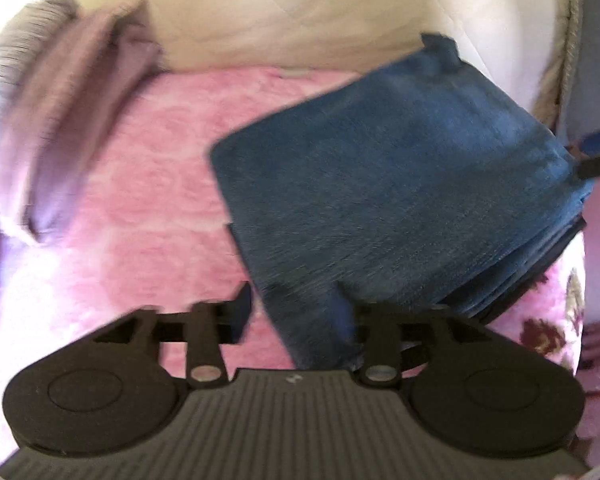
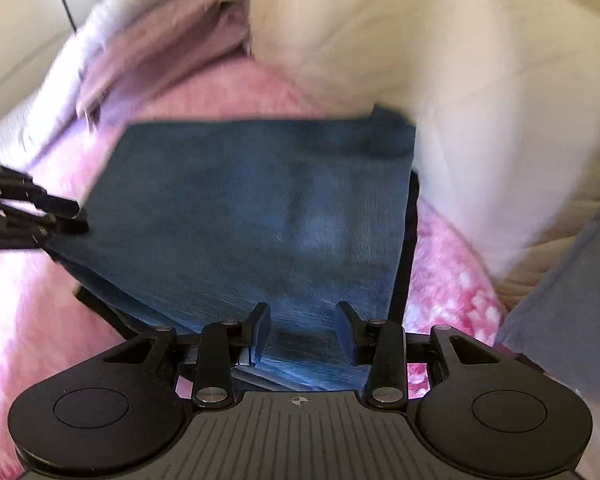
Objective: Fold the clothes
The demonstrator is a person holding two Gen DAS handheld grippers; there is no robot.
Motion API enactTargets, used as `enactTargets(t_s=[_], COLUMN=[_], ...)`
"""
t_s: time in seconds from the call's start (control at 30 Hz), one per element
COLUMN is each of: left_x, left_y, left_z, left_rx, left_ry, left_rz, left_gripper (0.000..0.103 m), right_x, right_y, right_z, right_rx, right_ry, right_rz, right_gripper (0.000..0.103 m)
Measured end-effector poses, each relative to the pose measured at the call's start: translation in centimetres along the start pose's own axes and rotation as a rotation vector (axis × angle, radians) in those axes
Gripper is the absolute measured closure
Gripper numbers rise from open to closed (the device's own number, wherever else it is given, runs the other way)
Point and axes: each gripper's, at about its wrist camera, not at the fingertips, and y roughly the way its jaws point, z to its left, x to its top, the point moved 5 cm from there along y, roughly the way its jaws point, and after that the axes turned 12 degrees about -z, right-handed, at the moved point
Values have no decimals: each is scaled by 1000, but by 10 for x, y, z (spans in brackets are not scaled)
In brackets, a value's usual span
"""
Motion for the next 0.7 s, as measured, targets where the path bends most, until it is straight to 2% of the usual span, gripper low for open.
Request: enactTargets(t_s=[0.03, 0.07, 0.1, 0.17, 0.23, 0.47, 0.57, 0.7], left_x=[-2, -6, -10, -21, -31, -73, -86, -92], left_y=[-12, -24, -35, -57, -79, -163, -198, -228], left_z=[0, -2, -3, -11, -20, -43, -44, -38], left_rx=[20, 32, 40, 37, 24, -88, -118, -113], left_ry=[-18, -40, -62, -99, -124, -82, -93, -147], left_rz=[-17, -31, -42, -56, -74, -190, -239, -234], left_gripper=[40, 37, 36, 31, 29, 27, 27, 27], right_x=[-3, -7, -11, -26, -43, -87, -100, -108], right_y=[-10, -19, -28, -46, -68, -151, -181, -204], right_z=[5, 9, 15, 27, 43, 85, 110, 139], right_rx=[-11, -24, -31, -30, -52, -187, -224, -280], right_ry=[18, 35, 57, 108, 137, 206, 208, 197], right_rz=[-5, -9, -16, -14, -9, -109, -140, -141], right_gripper=[44, 29, 26, 26, 26, 25, 25, 25])
